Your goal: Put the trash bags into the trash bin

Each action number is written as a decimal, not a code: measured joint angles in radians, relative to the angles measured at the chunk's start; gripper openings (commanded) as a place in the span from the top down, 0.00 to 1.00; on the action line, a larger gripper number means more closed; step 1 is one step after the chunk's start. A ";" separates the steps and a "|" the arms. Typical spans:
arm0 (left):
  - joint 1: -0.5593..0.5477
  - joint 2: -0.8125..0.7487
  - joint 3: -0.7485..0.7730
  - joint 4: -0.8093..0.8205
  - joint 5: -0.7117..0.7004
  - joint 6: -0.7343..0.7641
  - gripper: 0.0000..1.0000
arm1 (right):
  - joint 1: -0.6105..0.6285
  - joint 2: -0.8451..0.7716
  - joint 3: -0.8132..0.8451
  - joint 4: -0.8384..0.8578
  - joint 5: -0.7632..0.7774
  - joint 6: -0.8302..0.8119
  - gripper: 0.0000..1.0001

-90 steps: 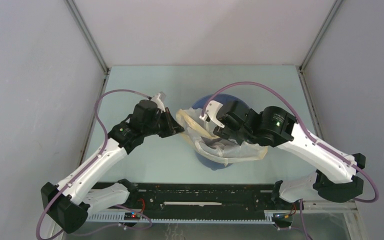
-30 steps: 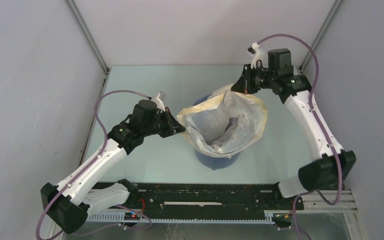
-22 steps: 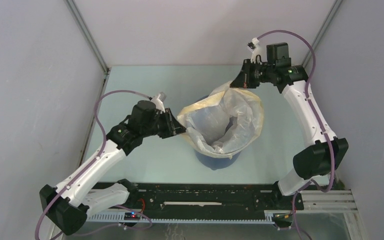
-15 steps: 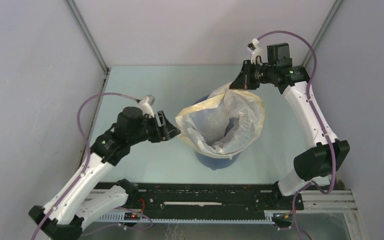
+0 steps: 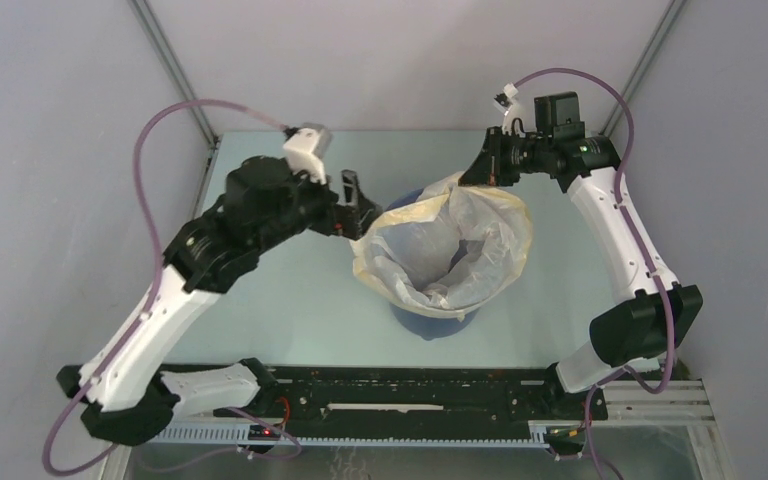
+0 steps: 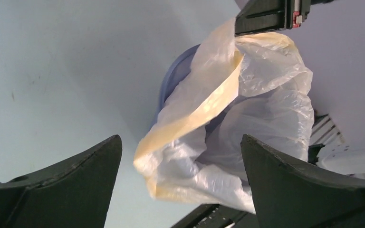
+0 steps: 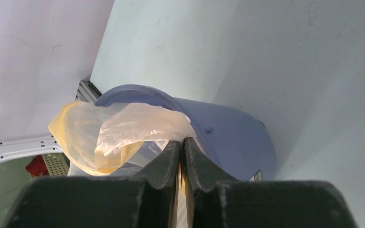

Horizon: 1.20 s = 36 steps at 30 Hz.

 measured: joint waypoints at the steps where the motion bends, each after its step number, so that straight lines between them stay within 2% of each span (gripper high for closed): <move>1: -0.017 0.039 0.032 0.005 0.004 0.035 0.00 | 0.000 0.000 0.000 -0.001 0.000 -0.001 0.86; 9: -0.132 0.370 0.264 -0.082 -0.003 0.219 0.00 | 0.000 -0.001 0.000 -0.020 -0.007 -0.002 0.86; 13: -0.163 0.469 0.312 -0.142 -0.089 0.244 0.17 | 0.000 -0.001 0.000 -0.023 -0.010 -0.002 0.86; 17: -0.159 0.501 0.329 -0.180 -0.145 0.251 0.35 | 0.000 -0.001 0.000 -0.023 -0.018 -0.001 0.86; 25: -0.154 0.488 0.329 -0.188 -0.191 0.227 0.38 | -0.007 -0.001 0.000 -0.023 -0.017 -0.001 0.86; 30: -0.081 0.486 0.328 -0.172 -0.127 0.163 0.38 | -0.024 -0.001 0.000 -0.023 -0.018 0.005 0.85; 32: -0.020 0.486 0.326 -0.159 -0.072 0.126 0.42 | -0.035 -0.001 0.000 -0.023 -0.026 0.008 0.82; 36: 0.106 0.480 0.268 -0.079 0.080 0.036 0.50 | -0.053 0.005 0.000 -0.022 -0.049 0.019 0.82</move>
